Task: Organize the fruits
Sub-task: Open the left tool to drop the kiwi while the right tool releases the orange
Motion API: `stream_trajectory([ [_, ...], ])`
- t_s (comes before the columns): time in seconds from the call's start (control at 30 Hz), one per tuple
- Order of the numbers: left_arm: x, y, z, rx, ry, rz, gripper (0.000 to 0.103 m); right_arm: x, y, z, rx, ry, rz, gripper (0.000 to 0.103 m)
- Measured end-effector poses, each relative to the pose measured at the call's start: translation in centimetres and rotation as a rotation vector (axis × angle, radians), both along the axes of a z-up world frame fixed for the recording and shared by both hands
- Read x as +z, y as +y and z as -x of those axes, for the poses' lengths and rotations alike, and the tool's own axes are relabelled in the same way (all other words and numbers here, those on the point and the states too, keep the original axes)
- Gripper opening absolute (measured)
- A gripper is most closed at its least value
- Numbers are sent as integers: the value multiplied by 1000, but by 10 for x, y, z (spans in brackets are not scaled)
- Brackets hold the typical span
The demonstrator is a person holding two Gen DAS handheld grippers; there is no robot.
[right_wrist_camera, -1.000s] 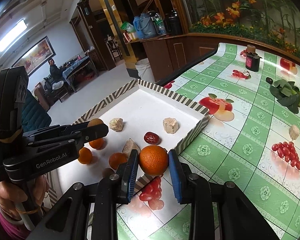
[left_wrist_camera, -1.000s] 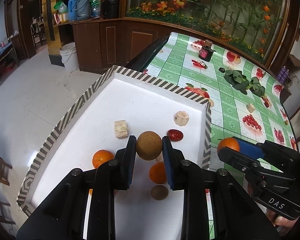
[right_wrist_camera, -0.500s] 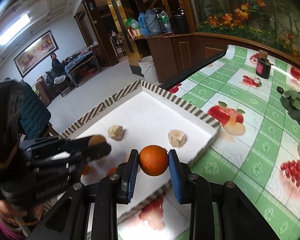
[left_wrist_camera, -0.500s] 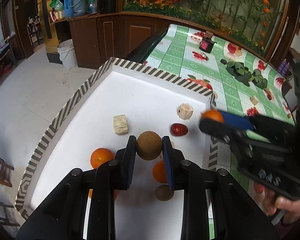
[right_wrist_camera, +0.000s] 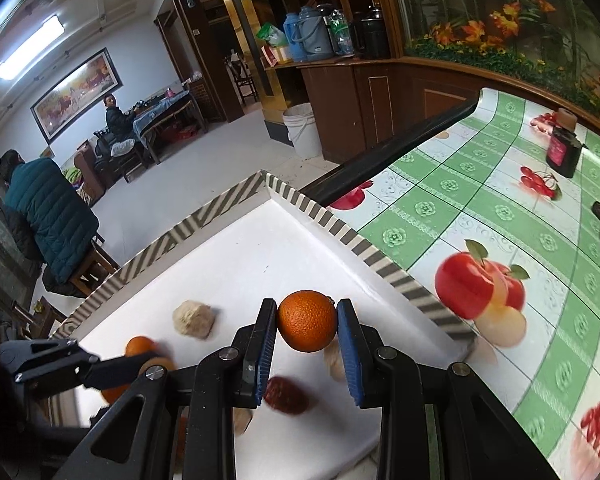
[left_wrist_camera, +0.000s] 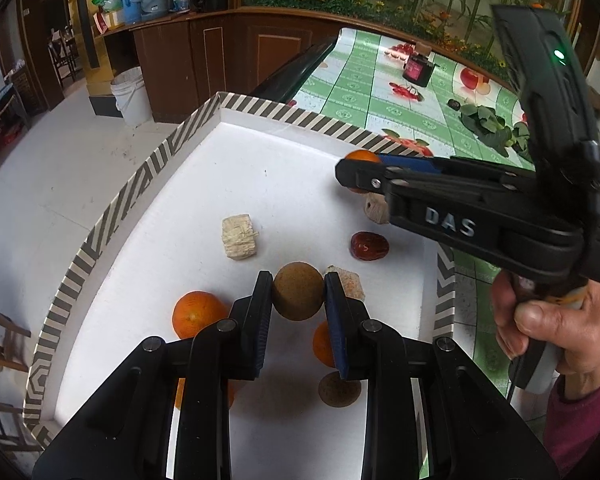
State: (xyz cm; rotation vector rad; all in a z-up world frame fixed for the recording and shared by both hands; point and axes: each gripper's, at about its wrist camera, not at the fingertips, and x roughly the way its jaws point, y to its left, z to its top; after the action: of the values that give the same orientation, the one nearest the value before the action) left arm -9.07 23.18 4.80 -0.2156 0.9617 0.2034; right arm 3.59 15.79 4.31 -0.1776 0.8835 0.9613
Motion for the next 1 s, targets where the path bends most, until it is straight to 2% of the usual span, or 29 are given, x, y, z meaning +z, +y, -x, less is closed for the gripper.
stream_trajectory([
  [0.3, -7, 1, -6, 19, 37, -10, 25, -16, 11, -8, -3, 17, 34, 29],
  [0.43, -13, 3, -7, 27, 61, -15, 26, -21, 7, -15, -26, 65, 22, 29],
  [0.5, -14, 4, -7, 30, 67, -8, 26, -20, 5, -17, -31, 84, 13, 30],
  [0.57, -15, 6, -6, 35, 68, -8, 36, -18, 2, -17, -39, 86, 9, 30],
  [0.8, -10, 5, 0, 62, 50, -18, 37, -4, -17, -14, -69, 107, -66, 31],
  [1.0, 1, -1, 4, 80, 9, -29, 37, 9, -33, 3, -82, 76, -85, 31],
])
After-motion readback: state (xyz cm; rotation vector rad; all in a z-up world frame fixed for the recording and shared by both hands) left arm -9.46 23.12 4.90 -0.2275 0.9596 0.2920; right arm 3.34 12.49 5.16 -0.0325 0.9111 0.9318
